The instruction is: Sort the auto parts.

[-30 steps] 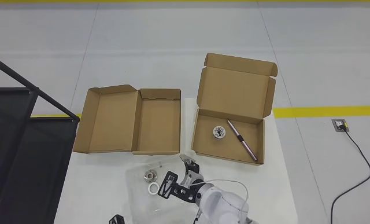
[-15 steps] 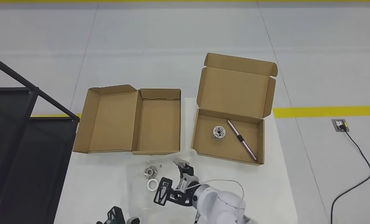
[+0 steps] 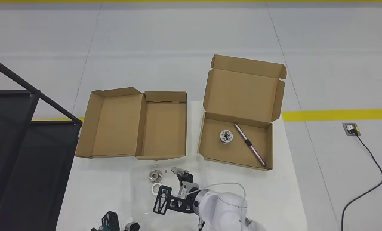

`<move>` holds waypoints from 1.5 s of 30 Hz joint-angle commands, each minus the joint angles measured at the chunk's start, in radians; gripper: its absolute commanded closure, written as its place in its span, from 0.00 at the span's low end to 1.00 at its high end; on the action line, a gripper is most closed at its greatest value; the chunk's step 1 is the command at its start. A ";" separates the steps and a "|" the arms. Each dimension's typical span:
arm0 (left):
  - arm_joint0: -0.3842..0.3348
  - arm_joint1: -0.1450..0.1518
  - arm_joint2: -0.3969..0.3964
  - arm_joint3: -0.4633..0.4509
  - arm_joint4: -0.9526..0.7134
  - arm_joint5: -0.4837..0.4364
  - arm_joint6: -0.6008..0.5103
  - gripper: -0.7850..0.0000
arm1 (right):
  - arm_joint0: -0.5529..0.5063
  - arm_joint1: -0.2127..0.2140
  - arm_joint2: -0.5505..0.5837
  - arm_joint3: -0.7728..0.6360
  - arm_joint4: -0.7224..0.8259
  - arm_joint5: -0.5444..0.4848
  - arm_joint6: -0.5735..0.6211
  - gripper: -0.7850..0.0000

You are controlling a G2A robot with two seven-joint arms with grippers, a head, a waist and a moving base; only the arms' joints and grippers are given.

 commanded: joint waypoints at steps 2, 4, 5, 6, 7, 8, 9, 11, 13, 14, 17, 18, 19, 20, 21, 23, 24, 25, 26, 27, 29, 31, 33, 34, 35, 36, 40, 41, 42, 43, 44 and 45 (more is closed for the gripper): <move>0.055 0.014 -0.056 -0.021 -0.043 0.001 0.076 0.00 | -0.001 0.000 0.001 0.001 0.000 0.002 -0.004 0.00; 0.083 0.021 -0.097 -0.007 -0.094 0.001 0.136 0.00 | 0.005 -0.001 0.000 0.028 0.007 -0.007 -0.008 0.00; 0.090 0.023 -0.114 0.008 -0.124 0.001 0.166 0.00 | 0.019 -0.004 -0.007 0.044 0.014 -0.006 0.004 0.00; 0.096 0.024 -0.123 0.025 -0.157 0.001 0.185 0.00 | 0.035 -0.010 -0.019 0.064 0.027 -0.002 0.013 0.00; 0.098 0.026 -0.123 0.037 -0.196 0.001 0.193 0.00 | 0.057 -0.017 -0.032 0.088 0.044 -0.001 0.023 0.00; 0.097 0.028 -0.122 0.052 -0.239 0.001 0.194 0.00 | 0.082 -0.025 -0.045 0.117 0.066 0.003 0.033 0.00; 0.091 0.031 -0.123 0.066 -0.275 0.001 0.189 0.00 | 0.109 -0.035 -0.059 0.150 0.091 0.010 0.044 0.00; 0.078 0.033 -0.122 0.093 -0.334 0.004 0.178 0.00 | 0.170 -0.057 -0.090 0.223 0.145 0.029 0.073 0.00; 0.065 0.035 -0.121 0.107 -0.372 0.024 0.171 0.00 | 0.233 -0.082 -0.121 0.303 0.205 0.041 0.084 0.00; 0.061 0.034 -0.118 0.111 -0.387 0.034 0.172 0.00 | 0.263 -0.095 -0.138 0.344 0.233 0.048 0.089 0.00; 0.054 0.031 -0.116 0.120 -0.422 0.059 0.190 0.00 | 0.355 -0.141 -0.201 0.479 0.317 0.054 0.107 0.00; 0.053 0.030 -0.115 0.123 -0.431 0.064 0.196 0.00 | 0.380 -0.156 -0.221 0.518 0.338 0.053 0.114 0.00; 0.053 0.029 -0.115 0.125 -0.437 0.068 0.199 0.00 | 0.401 -0.170 -0.240 0.554 0.356 0.058 0.118 0.00; 0.052 0.029 -0.115 0.125 -0.439 0.069 0.198 0.00 | 0.414 -0.179 -0.253 0.576 0.364 0.065 0.121 0.00; 0.051 0.029 -0.117 0.126 -0.441 0.068 0.196 0.00 | 0.432 -0.198 -0.279 0.612 0.377 0.076 0.122 0.00; 0.051 0.028 -0.119 0.129 -0.443 0.065 0.194 0.00 | 0.451 -0.218 -0.305 0.654 0.392 0.082 0.118 0.00; 0.050 0.028 -0.120 0.131 -0.443 0.066 0.194 0.00 | 0.460 -0.229 -0.318 0.676 0.398 0.088 0.119 0.00; 0.048 0.027 -0.120 0.133 -0.442 0.065 0.193 0.00 | 0.466 -0.239 -0.331 0.696 0.403 0.097 0.123 0.00; 0.046 0.027 -0.120 0.136 -0.441 0.064 0.190 0.00 | 0.472 -0.253 -0.345 0.717 0.408 0.114 0.127 0.00; 0.044 0.027 -0.119 0.137 -0.441 0.063 0.190 0.00 | 0.474 -0.259 -0.353 0.725 0.407 0.122 0.130 0.00; 0.040 0.026 -0.117 0.140 -0.440 0.063 0.185 0.00 | 0.476 -0.276 -0.372 0.746 0.403 0.155 0.143 0.00; 0.037 0.025 -0.115 0.141 -0.439 0.062 0.181 0.00 | 0.474 -0.291 -0.386 0.759 0.401 0.190 0.163 0.00; 0.035 0.024 -0.113 0.140 -0.438 0.063 0.178 0.00 | 0.474 -0.304 -0.394 0.772 0.406 0.205 0.180 0.13; 0.034 0.024 -0.113 0.139 -0.437 0.063 0.178 0.00 | 0.474 -0.309 -0.396 0.782 0.403 0.226 0.194 0.14; 0.034 0.023 -0.112 0.137 -0.435 0.062 0.177 0.00 | 0.474 -0.315 -0.398 0.790 0.401 0.251 0.211 0.13; 0.034 0.023 -0.112 0.136 -0.433 0.062 0.178 0.00 | 0.473 -0.321 -0.399 0.796 0.398 0.274 0.223 0.12; 0.035 0.020 -0.112 0.134 -0.423 0.063 0.182 0.00 | 0.473 -0.337 -0.399 0.823 0.397 0.299 0.232 0.15; 0.035 0.019 -0.112 0.133 -0.422 0.064 0.183 0.00 | 0.473 -0.342 -0.399 0.828 0.396 0.301 0.231 0.15; 0.035 0.019 -0.112 0.133 -0.421 0.065 0.183 0.00 | 0.474 -0.344 -0.396 0.837 0.398 0.307 0.233 0.17; 0.036 0.018 -0.112 0.132 -0.420 0.065 0.184 0.00 | 0.475 -0.348 -0.394 0.844 0.396 0.317 0.237 0.18; 0.036 0.018 -0.112 0.132 -0.419 0.064 0.184 0.00 | 0.476 -0.350 -0.393 0.848 0.395 0.320 0.238 0.19; 0.037 0.017 -0.112 0.131 -0.419 0.063 0.184 0.00 | 0.476 -0.353 -0.391 0.855 0.397 0.321 0.237 0.21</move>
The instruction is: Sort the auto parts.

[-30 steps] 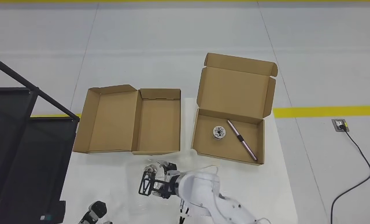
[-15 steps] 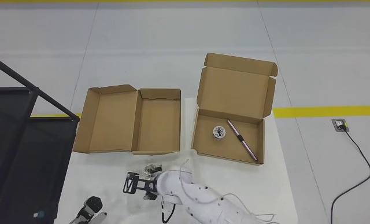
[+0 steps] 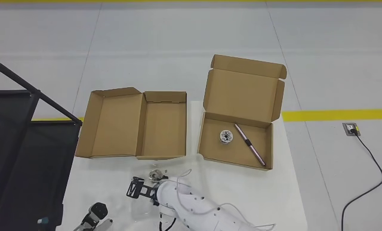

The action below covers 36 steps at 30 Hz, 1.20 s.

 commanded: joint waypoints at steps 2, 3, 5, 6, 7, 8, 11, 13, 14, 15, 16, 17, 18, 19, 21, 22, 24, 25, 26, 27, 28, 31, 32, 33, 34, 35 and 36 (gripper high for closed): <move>0.001 -0.001 -0.001 -0.001 0.002 -0.003 0.002 0.00 | 0.003 -0.008 0.005 0.018 0.004 -0.001 -0.004 0.23; 0.002 -0.002 -0.001 -0.001 0.003 -0.003 0.003 0.00 | 0.004 -0.010 0.006 0.024 0.003 -0.001 -0.006 0.24; 0.002 -0.003 -0.002 -0.001 0.004 -0.004 0.003 0.00 | 0.005 -0.016 0.008 0.037 -0.002 0.003 -0.003 0.29; 0.002 -0.004 -0.002 -0.001 0.004 -0.004 0.004 0.00 | 0.005 -0.020 0.008 0.041 -0.006 0.012 0.003 0.35; 0.002 -0.004 -0.003 0.000 0.003 -0.003 0.004 0.00 | 0.005 -0.022 0.007 0.042 -0.008 0.015 0.006 0.42; 0.002 -0.004 -0.004 0.000 0.002 -0.002 0.004 0.00 | 0.005 -0.025 0.007 0.045 -0.010 0.016 0.009 0.51; 0.004 -0.006 -0.007 0.005 -0.015 -0.003 0.016 0.00 | 0.005 -0.034 0.006 0.054 -0.019 0.033 0.025 0.54; 0.005 -0.007 -0.008 0.011 -0.031 -0.006 0.020 0.00 | 0.002 -0.039 0.006 0.058 -0.023 0.036 0.024 0.55; 0.004 -0.007 -0.011 0.014 -0.038 -0.008 0.020 0.00 | 0.002 -0.041 0.006 0.061 -0.026 0.035 0.024 0.56; 0.004 -0.008 -0.013 0.017 -0.043 -0.009 0.019 0.00 | 0.001 -0.044 0.007 0.063 -0.028 0.037 0.025 0.56; 0.004 -0.008 -0.014 0.019 -0.049 -0.011 0.017 0.00 | 0.001 -0.046 0.008 0.066 -0.030 0.036 0.026 0.56; 0.004 -0.008 -0.016 0.020 -0.053 -0.013 0.015 0.00 | 0.000 -0.048 0.008 0.069 -0.033 0.036 0.027 0.57; 0.004 -0.008 -0.018 0.021 -0.057 -0.014 0.013 0.00 | 0.000 -0.050 0.008 0.072 -0.035 0.036 0.030 0.60; 0.004 -0.008 -0.019 0.022 -0.061 -0.015 0.011 0.00 | 0.000 -0.052 0.009 0.074 -0.039 0.038 0.032 0.67; 0.004 -0.008 -0.022 0.023 -0.068 -0.017 0.008 0.00 | -0.001 -0.056 0.010 0.075 -0.045 0.041 0.033 0.85; 0.005 -0.009 -0.024 0.023 -0.073 -0.019 0.010 0.00 | -0.002 -0.057 0.012 0.074 -0.049 0.043 0.033 0.97; 0.007 -0.010 -0.030 0.026 -0.081 -0.024 0.014 0.00 | -0.006 -0.059 0.014 0.068 -0.062 0.051 0.032 1.00; 0.009 -0.010 -0.034 0.027 -0.085 -0.028 0.017 0.00 | -0.009 -0.059 0.015 0.061 -0.070 0.056 0.033 1.00; 0.011 -0.011 -0.038 0.029 -0.089 -0.033 0.020 0.00 | -0.012 -0.058 0.018 0.053 -0.078 0.063 0.033 1.00; 0.014 -0.011 -0.044 0.031 -0.095 -0.038 0.024 0.00 | -0.017 -0.056 0.021 0.042 -0.087 0.067 0.033 1.00; 0.017 -0.012 -0.049 0.035 -0.103 -0.045 0.030 0.00 | -0.023 -0.053 0.024 0.026 -0.098 0.070 0.031 1.00; 0.027 -0.013 -0.069 0.044 -0.135 -0.064 0.044 0.00 | -0.048 -0.038 0.040 -0.043 -0.138 0.077 0.029 1.00; 0.031 -0.013 -0.075 0.043 -0.144 -0.064 0.044 0.00 | -0.060 -0.031 0.047 -0.074 -0.154 0.076 0.035 1.00; 0.036 -0.012 -0.083 0.043 -0.156 -0.064 0.042 0.00 | -0.076 -0.020 0.060 -0.119 -0.180 0.080 0.051 1.00; 0.039 -0.012 -0.087 0.042 -0.161 -0.064 0.041 0.00 | -0.086 -0.015 0.066 -0.146 -0.193 0.081 0.060 1.00; 0.043 -0.012 -0.092 0.040 -0.167 -0.064 0.039 0.00 | -0.102 -0.005 0.074 -0.190 -0.213 0.074 0.071 1.00; 0.047 -0.012 -0.096 0.038 -0.174 -0.064 0.039 0.00 | -0.120 0.004 0.084 -0.234 -0.236 0.071 0.084 1.00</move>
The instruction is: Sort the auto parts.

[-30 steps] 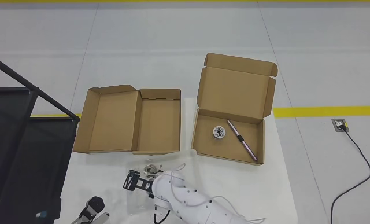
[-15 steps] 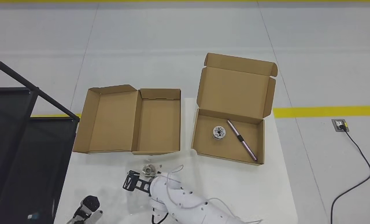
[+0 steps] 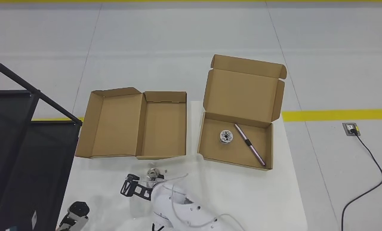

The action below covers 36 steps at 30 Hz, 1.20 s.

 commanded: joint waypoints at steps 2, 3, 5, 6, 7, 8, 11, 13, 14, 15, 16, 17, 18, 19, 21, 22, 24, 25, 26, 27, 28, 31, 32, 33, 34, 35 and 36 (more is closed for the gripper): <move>0.009 0.000 -0.012 -0.005 -0.018 0.000 0.000 0.00 | -0.053 0.028 0.029 -0.143 -0.074 -0.008 0.041 1.00; 0.012 0.000 -0.016 -0.007 -0.026 0.000 0.002 0.00 | -0.072 0.038 0.041 -0.192 -0.103 -0.014 0.056 1.00; 0.018 0.000 -0.025 -0.009 -0.042 0.000 0.004 0.00 | -0.107 0.056 0.066 -0.286 -0.154 -0.025 0.077 1.00; 0.022 -0.001 -0.029 -0.009 -0.052 0.000 0.003 0.00 | -0.125 0.066 0.089 -0.342 -0.179 -0.033 0.077 1.00; 0.023 0.000 -0.033 -0.010 -0.054 0.000 0.000 0.00 | -0.136 0.073 0.109 -0.374 -0.202 -0.027 0.075 1.00; 0.025 -0.001 -0.036 -0.011 -0.056 0.000 -0.001 0.00 | -0.144 0.078 0.127 -0.397 -0.212 -0.031 0.070 1.00; 0.029 -0.001 -0.039 -0.017 -0.046 0.000 -0.010 0.00 | -0.134 0.087 0.188 -0.417 -0.190 -0.084 0.032 1.00; 0.029 -0.001 -0.039 -0.017 -0.046 0.000 -0.010 0.00 | -0.112 0.087 0.224 -0.405 -0.165 -0.107 0.012 1.00; 0.029 -0.001 -0.039 -0.017 -0.046 0.000 -0.010 0.00 | -0.097 0.086 0.242 -0.390 -0.171 -0.090 0.017 1.00; 0.029 -0.001 -0.039 -0.017 -0.046 0.000 -0.010 0.00 | -0.087 0.084 0.246 -0.374 -0.181 -0.073 0.025 1.00; 0.029 -0.001 -0.039 -0.017 -0.046 0.000 -0.010 0.00 | -0.087 0.084 0.246 -0.374 -0.181 -0.073 0.025 1.00; 0.029 -0.001 -0.039 -0.017 -0.046 0.000 -0.010 0.00 | -0.087 0.084 0.246 -0.374 -0.181 -0.073 0.025 1.00; 0.029 -0.001 -0.039 -0.017 -0.046 0.000 -0.010 0.00 | -0.087 0.084 0.246 -0.374 -0.181 -0.073 0.025 1.00; 0.029 -0.001 -0.039 -0.017 -0.046 0.000 -0.010 0.00 | -0.087 0.084 0.246 -0.374 -0.181 -0.073 0.025 1.00; 0.029 -0.001 -0.039 -0.017 -0.046 0.000 -0.010 0.00 | -0.087 0.084 0.246 -0.374 -0.181 -0.073 0.025 1.00; 0.029 -0.001 -0.039 -0.017 -0.046 0.000 -0.010 0.00 | -0.087 0.084 0.246 -0.374 -0.181 -0.073 0.025 1.00; 0.029 -0.001 -0.039 -0.017 -0.046 0.000 -0.010 0.00 | -0.087 0.084 0.246 -0.374 -0.181 -0.073 0.025 1.00; 0.029 -0.001 -0.039 -0.017 -0.046 0.000 -0.010 0.00 | -0.087 0.084 0.246 -0.374 -0.181 -0.073 0.025 1.00; 0.029 -0.001 -0.039 -0.017 -0.046 0.000 -0.010 0.00 | -0.087 0.084 0.246 -0.374 -0.181 -0.073 0.025 1.00; 0.029 -0.001 -0.039 -0.017 -0.046 0.000 -0.010 0.00 | -0.087 0.084 0.246 -0.374 -0.181 -0.073 0.025 1.00; 0.029 -0.001 -0.039 -0.017 -0.046 0.000 -0.010 0.00 | -0.087 0.084 0.246 -0.374 -0.181 -0.073 0.025 1.00; 0.029 -0.001 -0.039 -0.017 -0.046 0.000 -0.010 0.00 | -0.081 0.083 0.268 -0.344 -0.162 -0.071 0.007 1.00; 0.024 -0.002 -0.035 -0.021 -0.048 0.014 -0.009 0.00 | -0.062 0.079 0.280 -0.318 -0.140 -0.074 0.006 1.00; 0.021 -0.003 -0.033 -0.024 -0.047 0.019 -0.010 0.00 | -0.036 0.075 0.285 -0.287 -0.115 -0.084 0.002 1.00; 0.021 -0.004 -0.032 -0.024 -0.045 0.019 -0.009 0.00 | -0.009 0.069 0.291 -0.250 -0.091 -0.084 -0.006 1.00; 0.024 -0.006 -0.034 -0.024 -0.043 0.017 0.000 0.00 | 0.029 0.060 0.296 -0.196 -0.049 -0.093 -0.024 1.00; 0.026 -0.008 -0.034 -0.024 -0.041 0.015 0.004 0.00 | 0.049 0.055 0.297 -0.163 -0.027 -0.105 -0.035 1.00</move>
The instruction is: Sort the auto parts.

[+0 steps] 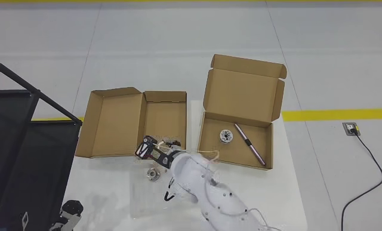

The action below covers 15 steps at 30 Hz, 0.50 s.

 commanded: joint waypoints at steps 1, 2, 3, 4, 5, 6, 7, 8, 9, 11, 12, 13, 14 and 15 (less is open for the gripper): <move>0.008 -0.004 -0.003 -0.001 0.008 -0.005 0.013 0.00 | 0.062 -0.012 0.004 0.101 0.058 -0.015 -0.025 1.00; 0.011 -0.006 -0.004 -0.001 0.011 -0.006 0.018 0.00 | 0.093 -0.021 0.003 0.157 0.088 -0.017 -0.039 1.00; 0.013 -0.007 -0.005 -0.002 0.015 -0.006 0.021 0.00 | 0.127 -0.030 -0.001 0.214 0.117 -0.026 -0.052 1.00; 0.015 -0.009 -0.006 -0.002 0.017 -0.005 0.025 0.00 | 0.160 -0.040 -0.003 0.271 0.145 -0.027 -0.069 1.00; 0.016 -0.010 -0.007 -0.004 0.020 -0.005 0.027 0.00 | 0.191 -0.049 -0.005 0.330 0.172 -0.023 -0.085 1.00; 0.017 -0.012 -0.007 -0.005 0.022 -0.006 0.030 0.00 | 0.220 -0.060 -0.009 0.382 0.194 -0.018 -0.103 1.00; 0.018 -0.013 -0.008 -0.005 0.024 -0.007 0.031 0.00 | 0.246 -0.070 -0.014 0.436 0.219 -0.022 -0.121 1.00; 0.019 -0.014 -0.008 -0.006 0.024 -0.007 0.034 0.00 | 0.273 -0.079 -0.019 0.487 0.238 -0.023 -0.135 1.00; 0.020 -0.016 -0.009 -0.007 0.025 -0.009 0.036 0.00 | 0.296 -0.089 -0.023 0.533 0.260 -0.028 -0.156 1.00; 0.021 -0.018 -0.009 -0.009 0.027 -0.012 0.038 0.00 | 0.339 -0.107 -0.031 0.624 0.289 -0.024 -0.177 1.00; 0.022 -0.019 -0.010 -0.011 0.028 -0.011 0.038 0.00 | 0.356 -0.117 -0.036 0.663 0.307 -0.029 -0.189 1.00; 0.023 -0.020 -0.010 -0.013 0.029 -0.011 0.039 0.00 | 0.374 -0.125 -0.040 0.702 0.320 -0.032 -0.198 1.00; 0.023 -0.022 -0.011 -0.014 0.030 -0.011 0.039 0.00 | 0.390 -0.134 -0.043 0.738 0.332 -0.028 -0.210 1.00; 0.024 -0.023 -0.011 -0.016 0.031 -0.013 0.039 0.00 | 0.404 -0.142 -0.046 0.773 0.342 -0.026 -0.218 1.00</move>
